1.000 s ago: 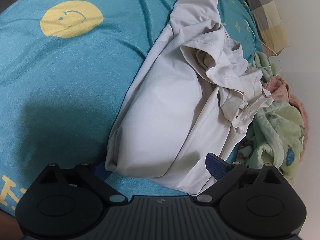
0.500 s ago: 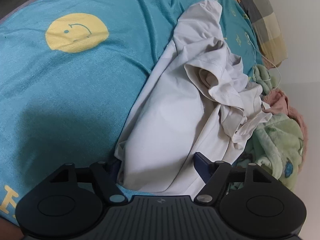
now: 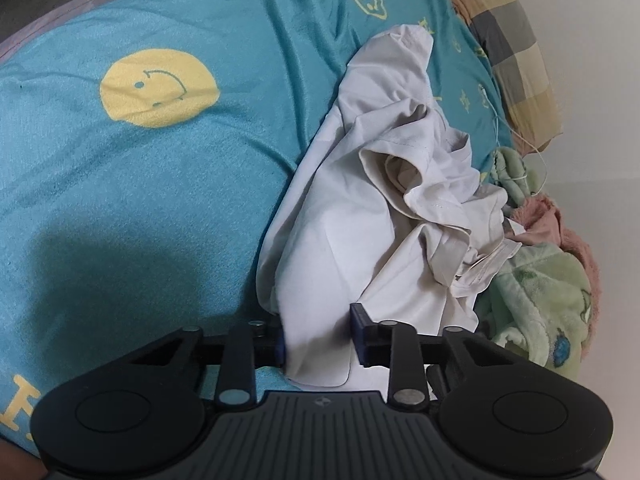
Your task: Fold clothes
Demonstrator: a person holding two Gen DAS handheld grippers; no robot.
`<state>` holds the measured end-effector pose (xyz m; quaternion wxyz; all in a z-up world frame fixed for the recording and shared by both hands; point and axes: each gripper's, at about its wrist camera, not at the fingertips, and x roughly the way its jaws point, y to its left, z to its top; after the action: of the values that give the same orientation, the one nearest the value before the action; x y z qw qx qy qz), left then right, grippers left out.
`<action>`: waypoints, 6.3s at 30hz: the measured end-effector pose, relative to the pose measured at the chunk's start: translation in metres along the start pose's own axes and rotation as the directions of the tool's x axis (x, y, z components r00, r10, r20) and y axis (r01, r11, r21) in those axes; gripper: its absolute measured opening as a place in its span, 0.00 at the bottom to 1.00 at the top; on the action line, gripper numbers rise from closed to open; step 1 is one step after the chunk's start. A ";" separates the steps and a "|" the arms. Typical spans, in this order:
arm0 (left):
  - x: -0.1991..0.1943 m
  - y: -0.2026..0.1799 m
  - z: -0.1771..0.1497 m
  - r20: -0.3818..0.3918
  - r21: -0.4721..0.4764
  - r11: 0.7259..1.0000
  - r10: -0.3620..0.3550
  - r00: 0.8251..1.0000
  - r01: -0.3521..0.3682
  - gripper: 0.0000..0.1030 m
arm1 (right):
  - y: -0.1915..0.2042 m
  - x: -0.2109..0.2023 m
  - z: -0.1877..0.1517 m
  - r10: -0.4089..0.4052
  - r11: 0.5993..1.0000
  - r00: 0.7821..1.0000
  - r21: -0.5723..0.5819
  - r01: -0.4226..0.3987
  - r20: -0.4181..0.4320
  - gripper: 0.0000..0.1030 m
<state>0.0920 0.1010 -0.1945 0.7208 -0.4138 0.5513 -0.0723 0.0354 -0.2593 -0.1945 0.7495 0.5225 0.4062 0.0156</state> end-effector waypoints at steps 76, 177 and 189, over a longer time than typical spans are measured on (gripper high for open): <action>0.014 -0.106 0.081 0.170 0.406 0.912 -0.021 0.985 -0.050 0.73 | 0.076 0.038 0.091 0.135 0.948 0.987 -0.300 -0.102 0.090 0.70; -0.013 -0.008 -0.015 0.096 -0.097 0.971 -0.210 0.973 0.220 0.32 | -0.030 0.050 0.007 0.105 0.932 0.994 0.350 -0.096 -0.008 0.66; 0.003 -0.001 -0.022 0.009 -0.045 0.991 -0.127 0.992 0.127 0.79 | -0.017 0.044 0.010 0.152 0.954 0.988 0.254 -0.157 0.039 0.25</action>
<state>0.0747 0.0867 -0.1971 0.7070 -0.4644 0.5231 -0.1045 0.0645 -0.2552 -0.2325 0.6761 0.6452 0.3554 0.0165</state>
